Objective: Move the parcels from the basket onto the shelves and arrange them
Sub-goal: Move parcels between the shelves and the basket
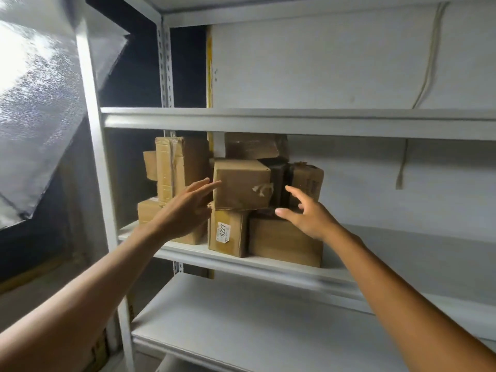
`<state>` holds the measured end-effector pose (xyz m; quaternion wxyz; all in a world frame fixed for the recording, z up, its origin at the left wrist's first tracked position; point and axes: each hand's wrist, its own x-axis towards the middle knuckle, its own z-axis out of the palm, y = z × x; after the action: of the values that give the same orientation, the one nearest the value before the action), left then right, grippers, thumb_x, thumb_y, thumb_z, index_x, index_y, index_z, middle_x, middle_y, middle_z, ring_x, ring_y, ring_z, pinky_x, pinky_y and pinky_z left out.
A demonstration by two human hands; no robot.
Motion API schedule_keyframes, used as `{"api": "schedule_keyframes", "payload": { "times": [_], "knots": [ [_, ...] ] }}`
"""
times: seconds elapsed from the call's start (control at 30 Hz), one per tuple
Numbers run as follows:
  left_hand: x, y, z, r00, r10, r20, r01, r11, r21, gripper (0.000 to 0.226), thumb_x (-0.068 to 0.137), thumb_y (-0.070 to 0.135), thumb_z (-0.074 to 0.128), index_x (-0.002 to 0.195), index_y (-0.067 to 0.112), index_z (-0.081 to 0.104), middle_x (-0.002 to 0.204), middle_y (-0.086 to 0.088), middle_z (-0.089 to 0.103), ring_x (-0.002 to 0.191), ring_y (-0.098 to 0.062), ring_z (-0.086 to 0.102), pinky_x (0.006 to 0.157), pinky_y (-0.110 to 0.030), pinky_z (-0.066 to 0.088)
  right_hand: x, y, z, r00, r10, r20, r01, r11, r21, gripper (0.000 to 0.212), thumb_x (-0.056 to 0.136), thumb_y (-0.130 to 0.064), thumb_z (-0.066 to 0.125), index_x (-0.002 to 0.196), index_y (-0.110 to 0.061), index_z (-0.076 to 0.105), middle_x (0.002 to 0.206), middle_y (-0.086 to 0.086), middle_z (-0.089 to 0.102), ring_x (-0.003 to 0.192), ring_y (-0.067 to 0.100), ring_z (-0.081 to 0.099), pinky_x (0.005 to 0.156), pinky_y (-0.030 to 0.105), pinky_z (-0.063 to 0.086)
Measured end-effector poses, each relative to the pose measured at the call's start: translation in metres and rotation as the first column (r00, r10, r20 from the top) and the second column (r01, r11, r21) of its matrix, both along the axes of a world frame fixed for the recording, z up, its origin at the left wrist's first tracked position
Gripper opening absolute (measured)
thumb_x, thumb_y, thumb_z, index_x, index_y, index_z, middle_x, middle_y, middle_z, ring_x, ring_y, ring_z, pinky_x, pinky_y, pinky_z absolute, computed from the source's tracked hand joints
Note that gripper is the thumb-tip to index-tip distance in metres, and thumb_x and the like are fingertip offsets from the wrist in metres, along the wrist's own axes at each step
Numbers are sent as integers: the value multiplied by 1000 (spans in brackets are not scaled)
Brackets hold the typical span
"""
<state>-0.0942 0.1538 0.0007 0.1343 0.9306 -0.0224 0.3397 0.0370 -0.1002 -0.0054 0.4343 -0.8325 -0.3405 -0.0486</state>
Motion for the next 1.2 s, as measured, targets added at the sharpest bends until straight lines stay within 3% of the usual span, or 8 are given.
{"api": "schedule_keyframes", "payload": {
  "times": [0.17, 0.4, 0.6, 0.73, 0.87, 0.93, 1.03, 1.2],
  "knots": [
    [13, 21, 5, 998, 46, -35, -45, 999, 24, 65, 92, 17, 61, 148, 31, 29, 155, -3, 31, 141, -25, 33, 105, -41, 39, 11, 42, 6, 995, 94, -43, -87, 984, 157, 75, 92, -29, 65, 153, -28, 22, 158, 7, 27, 143, 28, 31, 111, 42, 33],
    [51, 25, -2, 993, 41, 110, -23, 986, -164, 59, 84, 29, 71, 135, 26, 41, 132, -2, 58, 113, -15, 60, 81, -14, 45, 42, 76, 0, 993, 68, -97, -39, 961, 276, 81, 86, -40, 70, 152, -26, 23, 146, -1, 43, 134, 19, 40, 100, 31, 34],
    [72, 19, -7, 990, -108, 89, 138, 864, -484, 80, 80, 21, 74, 148, 23, 32, 138, 3, 52, 119, -14, 53, 90, -32, 51, 57, 89, -16, 978, 6, -210, 51, 963, 264, 73, 79, -40, 77, 139, -19, 42, 134, -1, 53, 127, 20, 48, 104, 36, 39],
    [72, 12, -7, 974, -194, 118, 224, 733, -643, 85, 81, 15, 72, 150, 28, 26, 137, 8, 51, 118, -9, 51, 90, -24, 48, 47, 92, -12, 966, 80, -244, 11, 937, 349, 89, 69, -54, 75, 145, -25, 37, 140, -3, 50, 129, 16, 45, 106, 36, 35],
    [61, 9, -7, 971, -192, 139, 236, 722, -650, 83, 80, 17, 74, 149, 29, 28, 127, 18, 47, 115, -7, 47, 89, -14, 39, 33, 92, -1, 960, 72, -270, 64, 883, 465, 45, 68, -79, 48, 105, -53, 48, 106, -26, 49, 98, -6, 47, 89, 34, 36],
    [56, 7, -8, 976, -167, 138, 217, 751, -624, 83, 79, 20, 75, 148, 30, 29, 128, 19, 46, 113, -5, 47, 91, -17, 41, 30, 88, 0, 965, 40, -260, 94, 870, 485, 31, 75, -83, 37, 87, -57, 47, 100, -21, 49, 95, 0, 49, 84, 36, 42],
    [49, 5, -10, 980, -137, 144, 196, 777, -598, 83, 78, 25, 76, 147, 31, 30, 141, 10, 47, 116, -5, 47, 94, -30, 45, 25, 82, 2, 970, 28, -243, 105, 850, 517, 27, 87, -73, 38, 71, -52, 49, 99, -6, 53, 98, 15, 55, 91, 45, 50],
    [34, -2, -10, 980, -135, 146, 196, 783, -590, 83, 76, 24, 76, 147, 28, 32, 142, 5, 49, 127, -21, 51, 97, -41, 47, 17, 72, 7, 950, 107, -294, 87, 813, 575, 28, 88, -54, 53, 77, -28, 47, 109, 7, 56, 110, 26, 54, 100, 59, 45]
  ]
}}
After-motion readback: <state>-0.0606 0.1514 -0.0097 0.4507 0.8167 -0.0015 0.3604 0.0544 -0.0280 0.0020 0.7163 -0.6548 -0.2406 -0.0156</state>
